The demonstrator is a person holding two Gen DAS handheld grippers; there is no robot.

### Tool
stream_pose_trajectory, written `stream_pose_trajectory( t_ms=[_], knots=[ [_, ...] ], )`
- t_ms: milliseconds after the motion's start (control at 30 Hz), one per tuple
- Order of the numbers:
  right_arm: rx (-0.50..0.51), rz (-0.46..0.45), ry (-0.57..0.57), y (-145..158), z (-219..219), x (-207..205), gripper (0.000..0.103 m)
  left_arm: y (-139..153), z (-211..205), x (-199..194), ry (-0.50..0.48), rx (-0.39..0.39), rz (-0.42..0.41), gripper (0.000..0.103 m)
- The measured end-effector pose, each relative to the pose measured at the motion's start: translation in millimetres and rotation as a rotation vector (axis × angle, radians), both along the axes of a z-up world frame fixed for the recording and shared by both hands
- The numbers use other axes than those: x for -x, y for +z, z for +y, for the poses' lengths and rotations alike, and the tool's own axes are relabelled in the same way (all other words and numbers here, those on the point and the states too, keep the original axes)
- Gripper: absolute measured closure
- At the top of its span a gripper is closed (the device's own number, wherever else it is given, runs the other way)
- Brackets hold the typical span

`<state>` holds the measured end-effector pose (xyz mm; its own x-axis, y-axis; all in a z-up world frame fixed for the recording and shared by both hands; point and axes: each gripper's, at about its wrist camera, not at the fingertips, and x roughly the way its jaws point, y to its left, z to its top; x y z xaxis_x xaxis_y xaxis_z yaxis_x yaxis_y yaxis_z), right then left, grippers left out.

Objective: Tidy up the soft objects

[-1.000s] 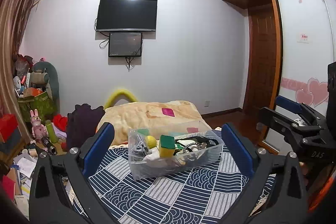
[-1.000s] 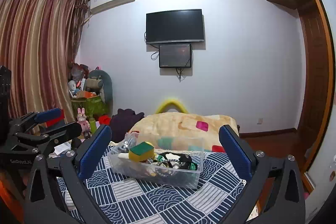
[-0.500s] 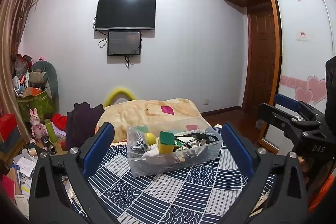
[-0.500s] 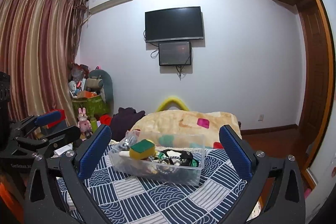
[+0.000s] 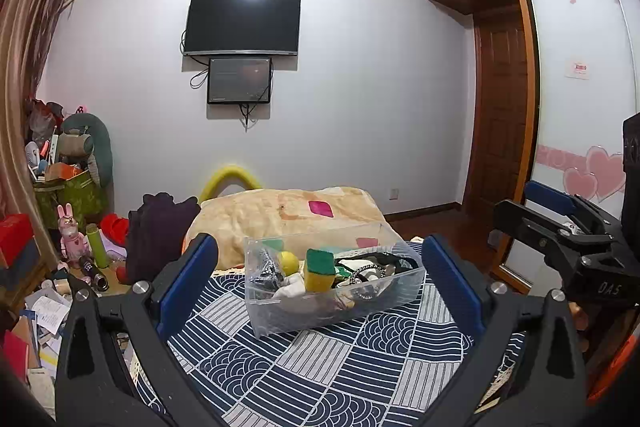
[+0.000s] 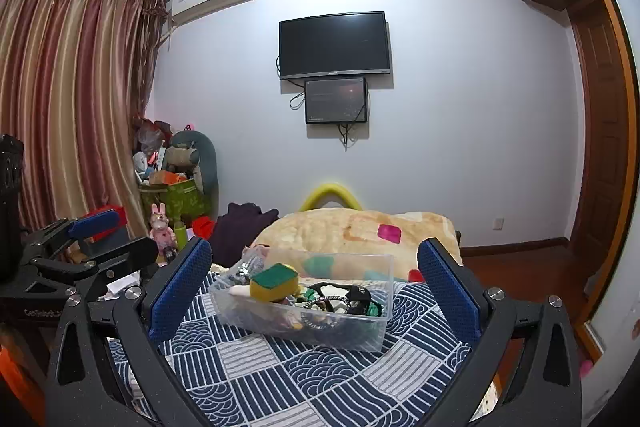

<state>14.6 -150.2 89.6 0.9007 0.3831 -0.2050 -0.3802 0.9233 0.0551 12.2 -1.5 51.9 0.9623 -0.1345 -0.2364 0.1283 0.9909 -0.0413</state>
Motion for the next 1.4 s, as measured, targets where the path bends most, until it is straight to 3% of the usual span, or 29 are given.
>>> stream_pose_trajectory(
  t_ms=[633, 1400],
  knots=[
    [-0.012, 0.000, -0.004, 2.5, -3.3, 2.1, 0.000, -1.8, -5.8, 3.4, -0.002, -0.026, -0.014, 0.000],
    [-0.007, 0.026, 0.001, -0.7, -2.6, -3.8, 0.000, -3.6, -2.8, -1.4, -0.033, 0.014, 0.027, 0.000]
  ],
)
